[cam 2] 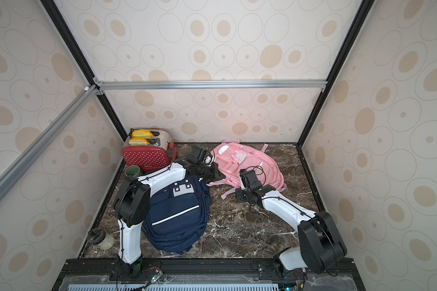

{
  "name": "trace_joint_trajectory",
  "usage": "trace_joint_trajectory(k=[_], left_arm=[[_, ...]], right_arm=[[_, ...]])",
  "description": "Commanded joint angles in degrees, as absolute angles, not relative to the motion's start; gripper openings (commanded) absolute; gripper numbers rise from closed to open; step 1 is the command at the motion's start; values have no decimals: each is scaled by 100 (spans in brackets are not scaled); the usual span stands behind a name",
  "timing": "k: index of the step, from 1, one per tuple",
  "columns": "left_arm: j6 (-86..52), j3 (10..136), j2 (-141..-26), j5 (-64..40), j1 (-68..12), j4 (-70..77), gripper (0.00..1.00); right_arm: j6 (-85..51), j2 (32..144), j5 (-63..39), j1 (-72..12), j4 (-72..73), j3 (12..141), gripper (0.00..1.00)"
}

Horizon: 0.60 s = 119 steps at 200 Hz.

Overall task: Zip up the backpack
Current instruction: Zip the zipper on the backpack.

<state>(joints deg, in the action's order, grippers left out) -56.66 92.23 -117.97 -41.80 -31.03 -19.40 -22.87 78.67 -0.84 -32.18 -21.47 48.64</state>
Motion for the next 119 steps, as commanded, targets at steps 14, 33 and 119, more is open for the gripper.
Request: trace_joint_trajectory(k=[14,33,119], left_arm=[[-4885,10118,-12434,-3886,-2579,-2537,0],[-4640,10491,-12707,-3758,-2522,-2839,0],[-3896,12711,-14178,-3039,-1825,-4346,0]], right_arm=[[-1499,7145,-750,-3083,-4388,4765,0],[-1385,6932,-1060,-2947,-4905,4697,0],[-1631,7257,-2315,-2762,-5243,4856,0]])
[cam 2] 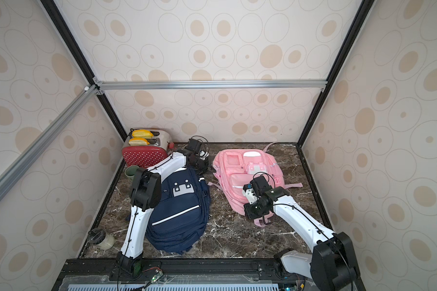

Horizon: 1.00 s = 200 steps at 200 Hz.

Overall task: Zip up the backpack
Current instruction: Zip the zipper on the backpack.

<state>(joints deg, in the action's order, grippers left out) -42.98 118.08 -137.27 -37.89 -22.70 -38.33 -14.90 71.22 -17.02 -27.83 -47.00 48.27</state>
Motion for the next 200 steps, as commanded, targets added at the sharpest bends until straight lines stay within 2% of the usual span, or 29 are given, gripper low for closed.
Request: trace_joint_trajectory(k=[1,26,43,54,64,79,110,136,200], left_arm=[[-3895,12750,-14195,-3045,-1818,-4352,0],[-3908,12791,-14268,-3167,-1787,-4382,1],[-4114,12180,-13839,-3351,-1793,-3954,23],[-4174,11761,-13475,-3375,-1795,-3766,44],[-4132,11449,-13073,-3380,-1802,-3726,50],[-4124,10986,-12468,-3549,-1802,-3728,52],[-4545,9600,-11355,-4543,-1973,-3478,55],[-5405,8338,-10543,-4817,-2360,-2705,57],[-7117,7355,-10376,-4878,-3253,-1324,59]], right_arm=[[-1642,7263,-2326,-2761,-5223,4854,0],[-1830,7401,-2610,-2762,-4722,4899,0],[-1924,7567,-2662,-2764,-4471,5121,0],[-2015,7675,-2746,-2767,-4270,5234,0],[-2086,7756,-2760,-2763,-4106,5334,0],[-2191,7853,-2755,-2772,-3831,5411,0],[-2290,8069,-2856,-2777,-3412,5634,0],[-2123,8187,-2783,-2795,-3404,5763,0],[-1821,8352,-2777,-2834,-3284,5845,0]])
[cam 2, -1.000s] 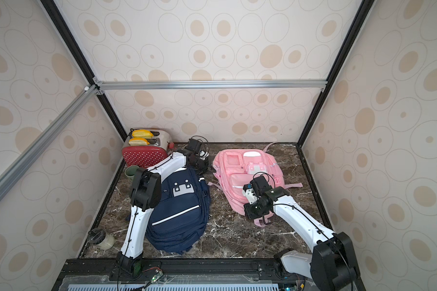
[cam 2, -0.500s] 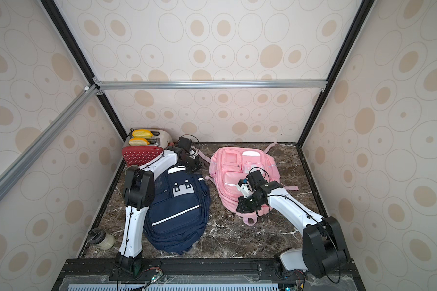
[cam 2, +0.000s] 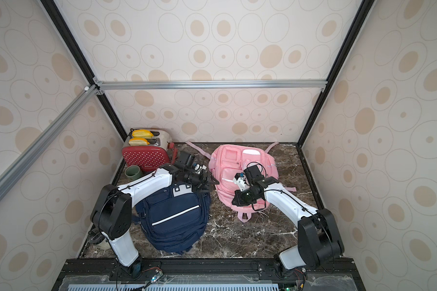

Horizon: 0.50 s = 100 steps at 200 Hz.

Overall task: Zip up the backpack
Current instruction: Zip the zipper on the backpack.

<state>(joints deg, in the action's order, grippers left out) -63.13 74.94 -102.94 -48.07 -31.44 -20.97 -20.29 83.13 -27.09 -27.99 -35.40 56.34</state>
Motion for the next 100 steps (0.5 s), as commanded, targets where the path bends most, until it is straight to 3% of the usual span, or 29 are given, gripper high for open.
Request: trace_joint_trajectory(k=[1,39,100], left_arm=[[-7136,7343,-10387,-4882,-3266,-1308,59],[-7327,7343,-10678,-4789,-3475,-1095,58],[-7122,7776,-11282,-4795,-3596,-1277,43]], right_arm=[[-1820,8351,-2782,-2832,-3285,5845,0],[-1635,8324,-2795,-2876,-3346,5857,0],[-1380,8220,-2971,-3045,-3551,5879,0]])
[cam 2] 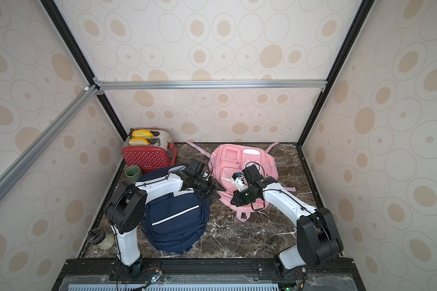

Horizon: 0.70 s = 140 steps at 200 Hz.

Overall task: Zip up the backpack
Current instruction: Zip the zipper on the backpack.

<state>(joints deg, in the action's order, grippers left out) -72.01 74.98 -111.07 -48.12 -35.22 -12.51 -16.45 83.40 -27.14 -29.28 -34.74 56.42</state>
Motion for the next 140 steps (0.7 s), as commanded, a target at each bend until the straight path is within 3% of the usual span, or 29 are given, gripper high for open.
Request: trace_joint_trajectory(k=[1,18,32,140], left_arm=[[-7116,7776,-11284,-4788,-3595,-1280,42],[-7005,7950,-11373,-4764,-3595,-1410,27],[-6856,8138,-11461,-4814,-3592,-1551,0],[-5155,8359,-11156,-5300,-2412,-3126,0]], right_arm=[[-1367,8219,-2971,-3052,-3564,5884,0],[-1205,8194,-3021,-3102,-3850,5873,0],[-1060,8147,-2900,-3099,-4138,5840,0],[387,8565,-1266,-2058,-6439,6633,0]])
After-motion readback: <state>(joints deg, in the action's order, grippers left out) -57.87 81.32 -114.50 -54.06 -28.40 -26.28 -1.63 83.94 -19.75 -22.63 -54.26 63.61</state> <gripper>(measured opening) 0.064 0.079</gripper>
